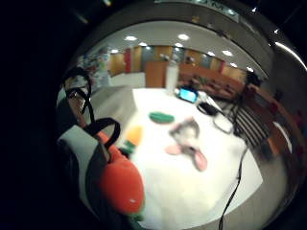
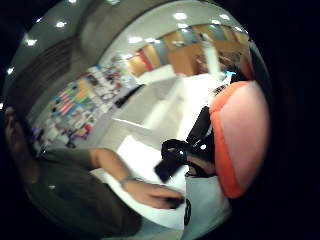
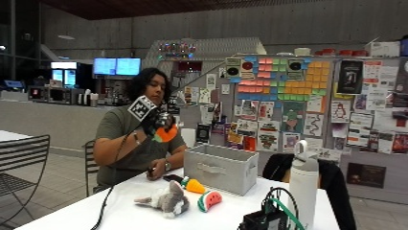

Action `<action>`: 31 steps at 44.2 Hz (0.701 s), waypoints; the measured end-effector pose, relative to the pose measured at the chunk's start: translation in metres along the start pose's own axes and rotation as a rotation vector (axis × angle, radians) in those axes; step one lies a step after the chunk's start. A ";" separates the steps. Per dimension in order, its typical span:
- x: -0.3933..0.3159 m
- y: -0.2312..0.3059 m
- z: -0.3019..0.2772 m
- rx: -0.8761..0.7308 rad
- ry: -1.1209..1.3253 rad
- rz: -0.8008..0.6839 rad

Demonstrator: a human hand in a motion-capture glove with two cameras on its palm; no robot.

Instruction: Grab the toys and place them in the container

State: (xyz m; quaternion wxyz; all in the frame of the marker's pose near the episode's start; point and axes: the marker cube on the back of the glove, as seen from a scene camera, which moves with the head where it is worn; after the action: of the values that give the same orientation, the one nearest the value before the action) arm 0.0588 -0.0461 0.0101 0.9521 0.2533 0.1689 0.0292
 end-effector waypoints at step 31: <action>0.000 -0.244 0.124 -0.222 -0.064 0.116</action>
State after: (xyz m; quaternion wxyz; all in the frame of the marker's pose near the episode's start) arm 0.0933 -0.3168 -0.0095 0.9758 0.1567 0.1191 0.0948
